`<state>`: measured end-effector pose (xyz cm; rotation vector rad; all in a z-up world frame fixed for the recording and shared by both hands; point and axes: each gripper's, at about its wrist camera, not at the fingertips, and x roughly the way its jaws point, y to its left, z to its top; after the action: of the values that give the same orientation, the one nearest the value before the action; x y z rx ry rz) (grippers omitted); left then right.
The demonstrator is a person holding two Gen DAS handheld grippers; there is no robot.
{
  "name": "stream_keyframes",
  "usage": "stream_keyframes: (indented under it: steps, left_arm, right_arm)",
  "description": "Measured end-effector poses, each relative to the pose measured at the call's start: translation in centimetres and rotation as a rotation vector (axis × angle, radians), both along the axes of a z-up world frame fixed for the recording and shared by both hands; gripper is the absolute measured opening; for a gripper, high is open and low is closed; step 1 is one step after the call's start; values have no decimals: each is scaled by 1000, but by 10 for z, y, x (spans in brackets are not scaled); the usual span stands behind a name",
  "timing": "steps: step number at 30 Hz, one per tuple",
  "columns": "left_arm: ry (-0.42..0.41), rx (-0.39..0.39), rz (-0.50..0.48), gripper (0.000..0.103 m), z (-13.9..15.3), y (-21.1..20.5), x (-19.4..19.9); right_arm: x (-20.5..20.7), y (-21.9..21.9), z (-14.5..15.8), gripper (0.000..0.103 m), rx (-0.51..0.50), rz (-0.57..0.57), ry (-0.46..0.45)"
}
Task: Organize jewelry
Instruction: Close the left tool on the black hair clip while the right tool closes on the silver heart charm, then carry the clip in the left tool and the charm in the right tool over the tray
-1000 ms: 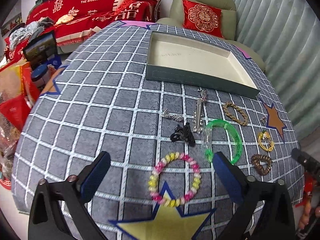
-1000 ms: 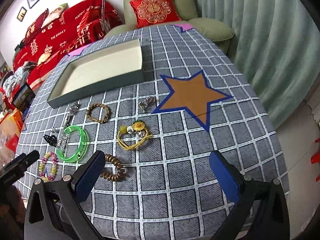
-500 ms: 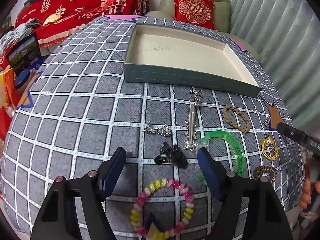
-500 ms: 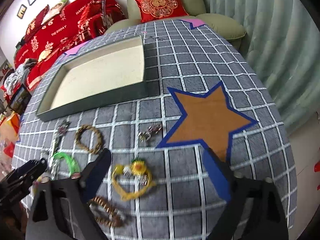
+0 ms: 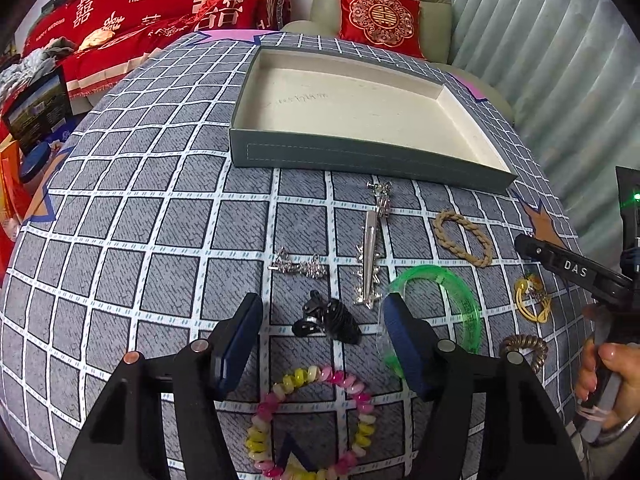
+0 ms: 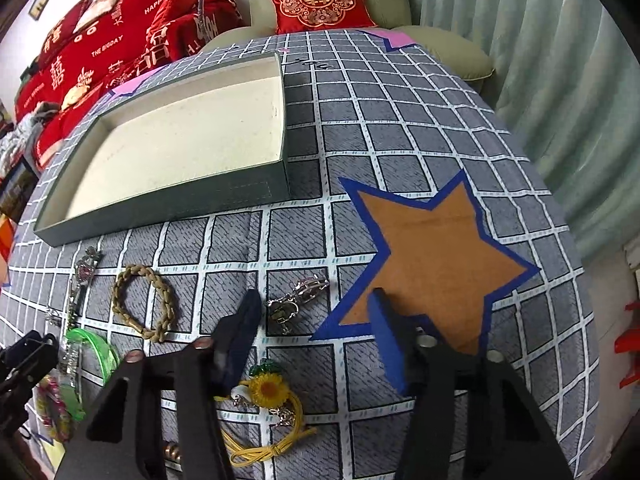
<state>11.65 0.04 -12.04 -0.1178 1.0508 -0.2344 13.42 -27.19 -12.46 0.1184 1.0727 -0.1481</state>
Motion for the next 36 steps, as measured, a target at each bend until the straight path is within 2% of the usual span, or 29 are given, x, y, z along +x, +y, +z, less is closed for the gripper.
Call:
stream_keyframes:
  steps: [1,2,4,5,10,13,22,27,32,36]
  left_arm:
    - [-1,-4,-2,69,0,0,-1]
    - [-4,-15,-6,60,0,1,-3]
    - [4,-26,-12,53,1,1,-4]
    - [11,-25,-20,42,0,0,-3]
    - [-1,-35,-51,39,-1,-2,-7]
    - [-13,-50,-43,34,3,2,-9]
    - [-65,-84,-35,34,28,13,-14]
    - [-96,-96,-38,34,44,17,-15]
    - [-114,-118,-34,34,62,23,-7]
    - [-122,-139,-31,34,80,25,5]
  right_arm:
    - [-1,0,0,47,-7,1,-2]
    - [-2,0,0,42,-14,2,-5]
    - [-3,-1,1,18,-18,1,-12]
    - [-6,-1,1,18,-9,-1,-16]
    - [-10,-6,3,18,20,-11,-21]
    - [-16,-5,7,18,45,-7,-32]
    - [-43,0,35,18,137,42,-85]
    - [-51,6,48,18,141,66,-105]
    - [-49,7,66,18,183,86,-132]
    - [-38,4,80,18,257,98,-146]
